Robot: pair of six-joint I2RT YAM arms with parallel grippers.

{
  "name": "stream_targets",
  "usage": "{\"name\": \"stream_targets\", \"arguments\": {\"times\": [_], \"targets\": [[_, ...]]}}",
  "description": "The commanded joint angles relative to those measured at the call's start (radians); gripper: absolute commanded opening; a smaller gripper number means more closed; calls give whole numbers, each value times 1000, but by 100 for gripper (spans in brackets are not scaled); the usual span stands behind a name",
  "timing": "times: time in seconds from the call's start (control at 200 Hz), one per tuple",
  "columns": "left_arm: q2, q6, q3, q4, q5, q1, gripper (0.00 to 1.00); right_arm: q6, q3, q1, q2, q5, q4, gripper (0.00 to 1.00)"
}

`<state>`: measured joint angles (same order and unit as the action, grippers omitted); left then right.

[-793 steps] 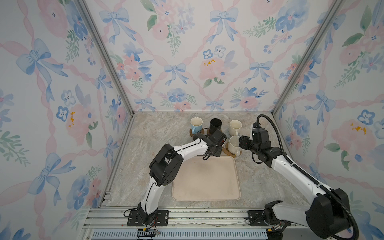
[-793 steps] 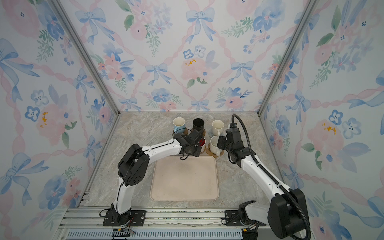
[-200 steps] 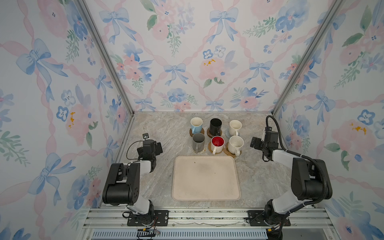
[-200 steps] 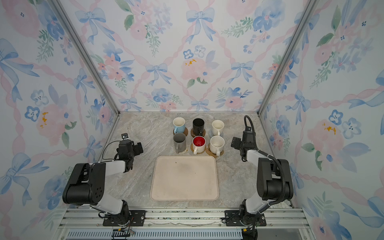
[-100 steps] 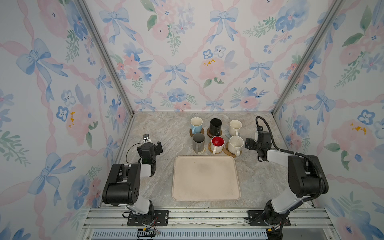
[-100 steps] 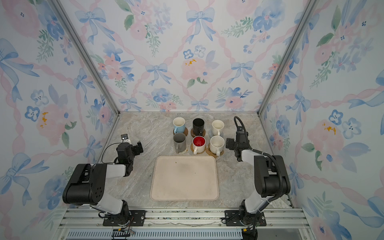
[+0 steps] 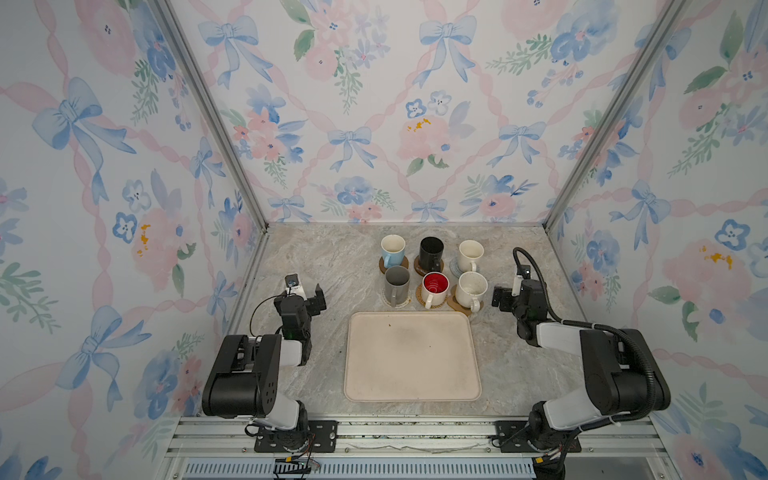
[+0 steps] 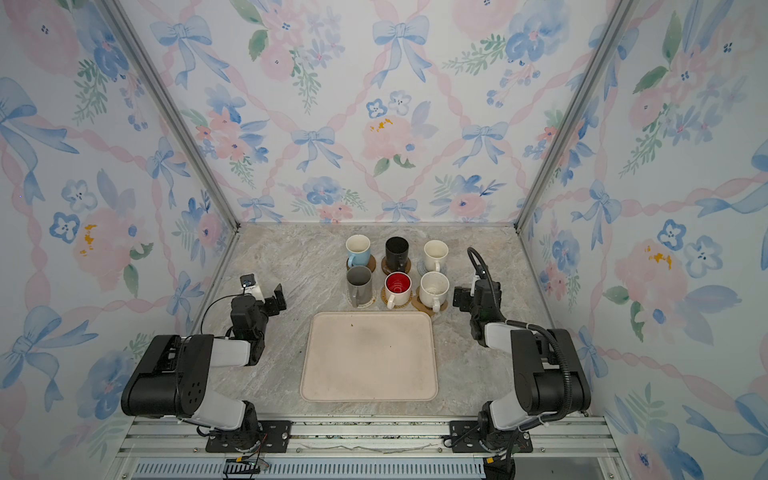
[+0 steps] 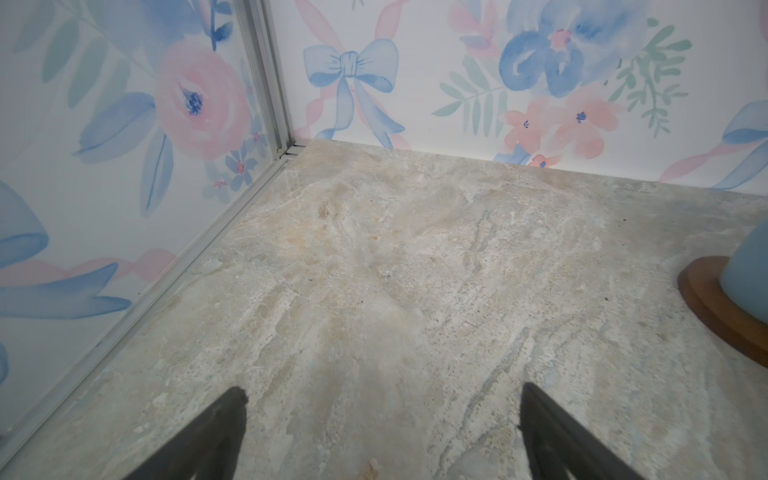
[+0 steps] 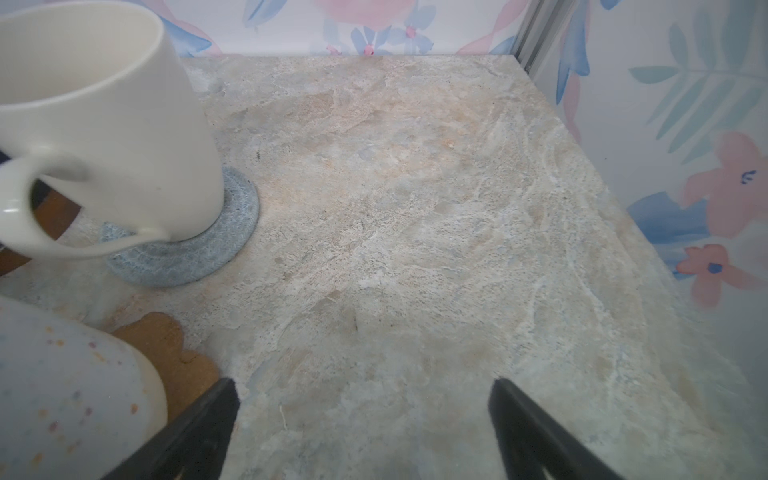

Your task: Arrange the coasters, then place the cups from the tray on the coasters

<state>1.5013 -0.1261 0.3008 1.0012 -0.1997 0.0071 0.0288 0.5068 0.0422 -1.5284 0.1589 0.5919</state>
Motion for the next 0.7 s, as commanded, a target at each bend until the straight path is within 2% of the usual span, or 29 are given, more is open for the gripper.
{"name": "stream_targets", "arguments": {"times": [0.0, 0.085, 0.125, 0.195, 0.27, 0.51, 0.695], "targets": [[-13, 40, -52, 126, 42, -7, 98, -16, -60, 7, 22, -21, 174, 97], [46, 51, -103, 278, 62, -10, 98, -20, -116, 6, -24, -35, 331, 97], [89, 63, -133, 389, 70, -11, 98, -18, -120, 4, -20, -31, 325, 97], [56, 65, -151, 369, 83, -13, 98, -19, -118, 7, -15, -29, 314, 97], [84, 61, -177, 464, 68, -12, 98, -18, -121, 7, -15, -23, 320, 97], [82, 78, -187, 478, 116, -15, 98, -18, -115, 6, -18, -29, 310, 97], [77, 55, -160, 417, 42, -15, 98, -21, -115, 8, -18, -24, 310, 97]]}}
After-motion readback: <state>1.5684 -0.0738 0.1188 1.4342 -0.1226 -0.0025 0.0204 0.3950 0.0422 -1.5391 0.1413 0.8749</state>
